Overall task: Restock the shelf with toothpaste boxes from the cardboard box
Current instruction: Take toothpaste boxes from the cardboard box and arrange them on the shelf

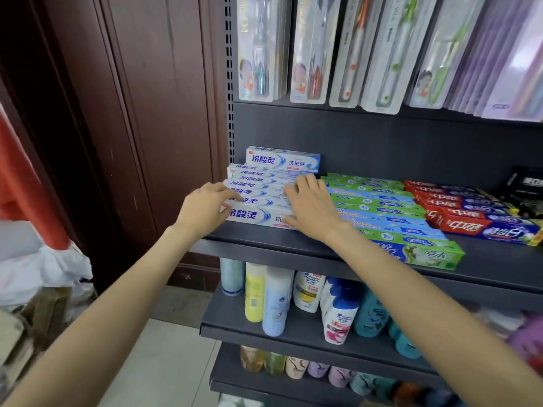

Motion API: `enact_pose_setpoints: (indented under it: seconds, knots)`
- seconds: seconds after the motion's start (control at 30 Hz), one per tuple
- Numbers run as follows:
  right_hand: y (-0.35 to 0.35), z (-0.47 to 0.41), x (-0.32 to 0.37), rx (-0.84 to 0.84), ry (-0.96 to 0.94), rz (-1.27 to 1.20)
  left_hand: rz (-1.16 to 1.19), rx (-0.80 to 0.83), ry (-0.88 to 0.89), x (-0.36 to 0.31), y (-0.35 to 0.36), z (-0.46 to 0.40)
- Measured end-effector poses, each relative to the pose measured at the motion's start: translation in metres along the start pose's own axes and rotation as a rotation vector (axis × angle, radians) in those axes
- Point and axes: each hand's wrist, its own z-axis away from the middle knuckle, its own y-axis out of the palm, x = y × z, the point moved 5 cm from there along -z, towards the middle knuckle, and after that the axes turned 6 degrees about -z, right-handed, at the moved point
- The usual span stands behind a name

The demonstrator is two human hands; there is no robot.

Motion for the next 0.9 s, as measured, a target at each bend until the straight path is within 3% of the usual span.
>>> enact_pose_setpoints:
  seconds: [0.17, 0.3, 0.43, 0.57, 0.63, 0.7, 0.8, 0.9]
  knots:
    - [-0.035, 0.062, 0.021, -0.4, -0.054, -0.325, 0.176, -0.405, 0.053, -0.046, -0.029, 0.036]
    - [-0.028, 0.149, 0.02, -0.408, 0.078, -0.489, 0.452, -0.38, 0.116, -0.11, -0.036, 0.084]
    - [0.016, 0.239, -0.002, -0.206, 0.199, -0.513, 0.488, -0.099, 0.188, -0.182, -0.008, 0.121]
    - [0.081, 0.334, -0.041, 0.143, 0.291, -0.46, 0.463, 0.414, 0.179, -0.25, 0.058, 0.167]
    - [0.117, 0.39, -0.06, 0.442, 0.38, -0.457, 0.515, 0.671, 0.112, -0.285, 0.099, 0.196]
    - [0.141, 0.446, -0.083, 0.613, 0.501, -0.475, 0.615, 0.854, -0.031, -0.321, 0.141, 0.228]
    - [0.159, 0.511, -0.113, 0.624, 0.614, -0.504, 0.588, 0.982, -0.228, -0.367, 0.199, 0.282]
    - [0.19, 0.553, -0.139, 0.618, 0.631, -0.498, 0.51, 0.962, -0.35, -0.403, 0.238, 0.325]
